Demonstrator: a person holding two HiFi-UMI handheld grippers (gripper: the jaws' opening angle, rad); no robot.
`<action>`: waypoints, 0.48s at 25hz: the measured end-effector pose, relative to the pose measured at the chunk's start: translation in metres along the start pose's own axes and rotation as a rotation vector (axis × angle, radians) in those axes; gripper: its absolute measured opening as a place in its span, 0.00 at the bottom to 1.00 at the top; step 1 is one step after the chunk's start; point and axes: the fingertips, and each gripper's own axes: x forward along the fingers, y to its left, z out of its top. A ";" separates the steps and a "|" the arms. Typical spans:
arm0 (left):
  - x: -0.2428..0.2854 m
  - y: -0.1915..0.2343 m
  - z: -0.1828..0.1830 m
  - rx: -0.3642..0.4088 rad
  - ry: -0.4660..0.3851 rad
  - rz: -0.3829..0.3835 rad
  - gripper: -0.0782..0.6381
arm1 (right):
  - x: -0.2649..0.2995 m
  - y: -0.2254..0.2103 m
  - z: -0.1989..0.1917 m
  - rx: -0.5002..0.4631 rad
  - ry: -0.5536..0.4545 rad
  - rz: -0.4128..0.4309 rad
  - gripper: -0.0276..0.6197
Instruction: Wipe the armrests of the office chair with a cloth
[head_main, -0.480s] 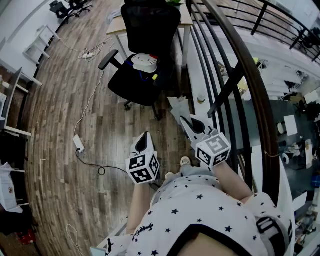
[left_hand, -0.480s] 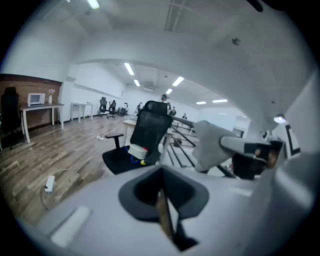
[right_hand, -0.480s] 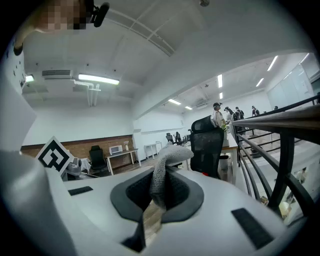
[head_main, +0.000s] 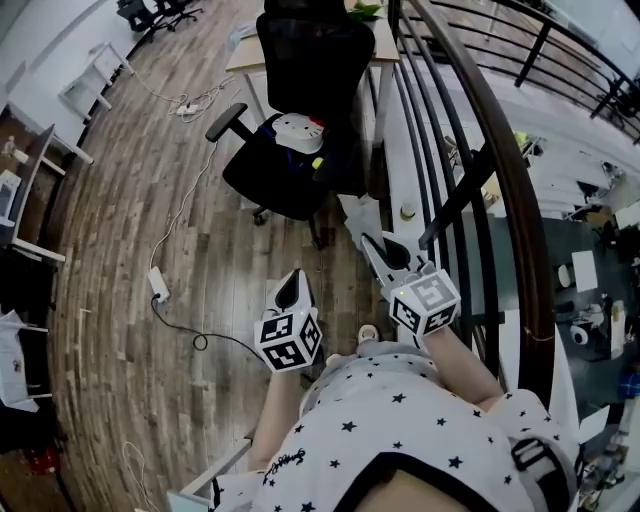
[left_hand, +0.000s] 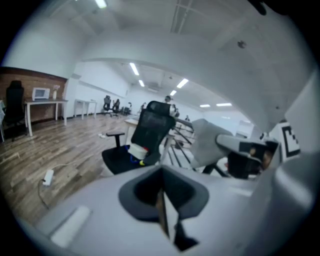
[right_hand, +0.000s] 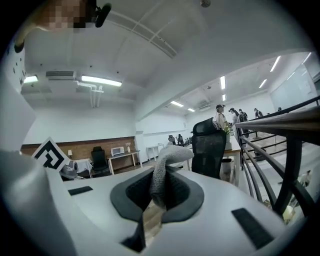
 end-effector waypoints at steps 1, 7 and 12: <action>0.002 -0.002 0.000 -0.005 0.000 -0.001 0.11 | 0.003 -0.002 0.002 0.002 -0.004 0.004 0.08; 0.022 -0.013 0.001 -0.011 0.002 0.013 0.11 | 0.022 -0.023 0.003 -0.067 0.015 0.003 0.08; 0.031 -0.018 0.004 -0.032 -0.008 0.041 0.11 | 0.030 -0.036 -0.002 -0.025 0.031 0.019 0.08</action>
